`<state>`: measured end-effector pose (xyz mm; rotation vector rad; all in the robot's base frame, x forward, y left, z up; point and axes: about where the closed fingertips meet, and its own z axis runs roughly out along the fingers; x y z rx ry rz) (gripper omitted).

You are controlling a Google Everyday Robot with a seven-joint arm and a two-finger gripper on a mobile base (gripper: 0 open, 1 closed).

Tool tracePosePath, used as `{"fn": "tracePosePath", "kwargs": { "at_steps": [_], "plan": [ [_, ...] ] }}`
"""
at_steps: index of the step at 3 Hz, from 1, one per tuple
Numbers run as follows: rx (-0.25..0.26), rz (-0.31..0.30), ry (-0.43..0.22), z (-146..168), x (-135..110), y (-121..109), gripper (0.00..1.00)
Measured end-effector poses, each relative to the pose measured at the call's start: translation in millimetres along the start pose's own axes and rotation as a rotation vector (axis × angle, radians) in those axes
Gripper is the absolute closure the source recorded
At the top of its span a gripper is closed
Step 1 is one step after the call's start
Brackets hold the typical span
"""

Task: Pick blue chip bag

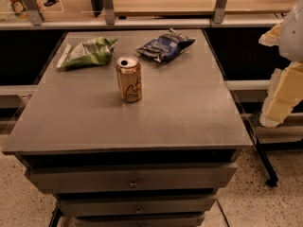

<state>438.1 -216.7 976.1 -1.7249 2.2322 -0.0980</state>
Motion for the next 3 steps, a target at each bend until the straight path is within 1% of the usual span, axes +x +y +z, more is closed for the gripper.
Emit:
{"fn": "tracePosePath", "kwargs": {
  "at_steps": [1,2,3],
  "plan": [
    [0.002,0.0,-0.001,-0.2,-0.2,-0.2,0.0],
    [-0.007,0.034,-0.037,3.4,-0.5,-8.0,0.0],
    [-0.032,0.092,-0.106,9.0,-1.6,-18.5,0.0]
  ]
}}
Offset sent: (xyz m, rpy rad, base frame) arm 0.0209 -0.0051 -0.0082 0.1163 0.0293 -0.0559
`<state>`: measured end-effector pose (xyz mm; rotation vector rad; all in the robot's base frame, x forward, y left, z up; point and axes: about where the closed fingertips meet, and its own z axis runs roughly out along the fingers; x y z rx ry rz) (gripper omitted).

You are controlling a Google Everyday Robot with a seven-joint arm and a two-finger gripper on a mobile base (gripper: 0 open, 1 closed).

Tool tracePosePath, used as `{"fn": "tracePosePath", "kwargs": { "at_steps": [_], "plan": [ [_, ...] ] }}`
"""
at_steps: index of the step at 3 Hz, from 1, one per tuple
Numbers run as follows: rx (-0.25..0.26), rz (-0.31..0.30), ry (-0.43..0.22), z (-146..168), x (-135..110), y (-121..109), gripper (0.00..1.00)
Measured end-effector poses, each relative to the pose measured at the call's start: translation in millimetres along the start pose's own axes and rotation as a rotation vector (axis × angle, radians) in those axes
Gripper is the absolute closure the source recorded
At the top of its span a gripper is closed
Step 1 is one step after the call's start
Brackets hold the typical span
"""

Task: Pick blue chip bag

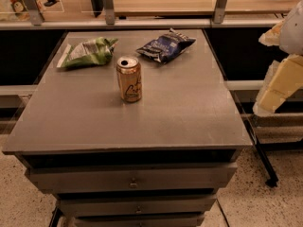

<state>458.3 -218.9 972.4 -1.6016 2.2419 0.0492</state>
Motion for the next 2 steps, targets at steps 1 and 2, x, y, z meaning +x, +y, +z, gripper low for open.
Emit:
{"fn": "tracePosePath", "kwargs": {
  "at_steps": [1,2],
  "plan": [
    [-0.027,0.035,-0.084,6.9,-5.7,-8.9,0.0],
    [-0.02,0.107,-0.193,12.7,-9.7,-11.8,0.0]
  ]
}}
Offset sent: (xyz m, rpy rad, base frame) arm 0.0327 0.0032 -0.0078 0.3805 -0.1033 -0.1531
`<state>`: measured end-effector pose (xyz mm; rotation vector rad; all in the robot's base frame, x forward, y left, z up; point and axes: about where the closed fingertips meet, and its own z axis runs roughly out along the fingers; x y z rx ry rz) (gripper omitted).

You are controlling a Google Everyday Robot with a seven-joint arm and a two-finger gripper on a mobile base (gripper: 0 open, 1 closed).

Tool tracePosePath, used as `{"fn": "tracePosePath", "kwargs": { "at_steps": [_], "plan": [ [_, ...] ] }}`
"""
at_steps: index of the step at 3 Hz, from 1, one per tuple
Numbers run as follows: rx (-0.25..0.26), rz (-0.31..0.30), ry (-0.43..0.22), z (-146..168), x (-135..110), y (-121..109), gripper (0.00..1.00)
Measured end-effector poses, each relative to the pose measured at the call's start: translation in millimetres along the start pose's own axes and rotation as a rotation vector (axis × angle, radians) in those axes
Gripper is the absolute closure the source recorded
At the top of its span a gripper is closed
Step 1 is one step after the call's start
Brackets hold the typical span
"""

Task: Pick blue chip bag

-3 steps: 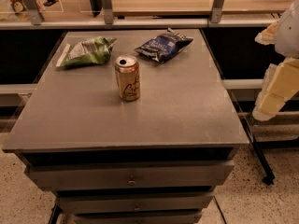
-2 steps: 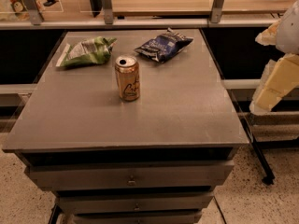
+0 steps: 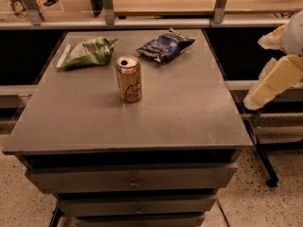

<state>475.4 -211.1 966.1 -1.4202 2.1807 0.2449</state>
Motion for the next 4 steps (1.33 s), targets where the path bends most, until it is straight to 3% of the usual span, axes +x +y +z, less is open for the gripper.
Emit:
{"fn": "tracePosePath", "kwargs": {
  "at_steps": [2,3,4],
  "plan": [
    [0.129,0.206,-0.17,11.6,2.7,-20.6,0.0],
    [0.165,0.27,-0.198,17.0,0.3,-32.5,0.0],
    [0.157,0.3,-0.188,28.5,-0.9,-38.2,0.0]
  ]
}}
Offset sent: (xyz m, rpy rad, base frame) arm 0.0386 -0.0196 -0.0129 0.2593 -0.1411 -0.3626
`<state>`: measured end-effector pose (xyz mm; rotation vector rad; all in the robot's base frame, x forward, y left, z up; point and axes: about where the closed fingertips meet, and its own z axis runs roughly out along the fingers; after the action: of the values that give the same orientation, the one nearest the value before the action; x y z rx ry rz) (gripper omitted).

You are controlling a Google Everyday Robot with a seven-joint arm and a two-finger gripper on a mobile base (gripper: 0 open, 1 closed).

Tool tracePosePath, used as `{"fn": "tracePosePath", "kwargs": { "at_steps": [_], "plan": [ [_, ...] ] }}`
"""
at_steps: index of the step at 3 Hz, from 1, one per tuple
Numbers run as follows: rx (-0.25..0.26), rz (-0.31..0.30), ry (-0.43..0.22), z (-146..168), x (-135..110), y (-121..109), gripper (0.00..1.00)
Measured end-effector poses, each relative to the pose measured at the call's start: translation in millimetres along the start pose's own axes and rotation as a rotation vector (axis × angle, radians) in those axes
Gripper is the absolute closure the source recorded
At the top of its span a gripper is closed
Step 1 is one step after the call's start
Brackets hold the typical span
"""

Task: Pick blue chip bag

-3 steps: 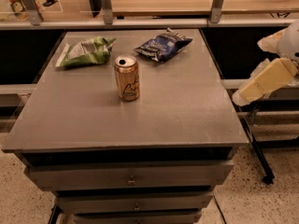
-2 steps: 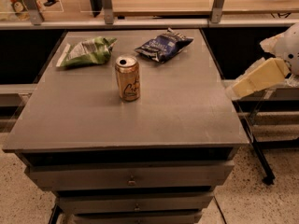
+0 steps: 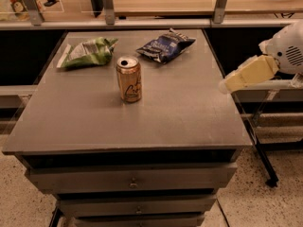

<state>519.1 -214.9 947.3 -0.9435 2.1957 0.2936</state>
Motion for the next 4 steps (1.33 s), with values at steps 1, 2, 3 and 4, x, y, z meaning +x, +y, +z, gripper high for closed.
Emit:
{"fn": "tracePosePath", "kwargs": {
  "at_steps": [1,2,3,4],
  "plan": [
    [-0.033,-0.004,0.008,17.3,-6.8,2.6,0.0],
    [-0.069,-0.012,-0.02,35.1,-30.2,6.1,0.0],
    [-0.102,-0.009,-0.045,56.9,-47.6,3.7,0.0],
    [-0.102,-0.009,-0.045,56.9,-47.6,3.7,0.0]
  ]
}}
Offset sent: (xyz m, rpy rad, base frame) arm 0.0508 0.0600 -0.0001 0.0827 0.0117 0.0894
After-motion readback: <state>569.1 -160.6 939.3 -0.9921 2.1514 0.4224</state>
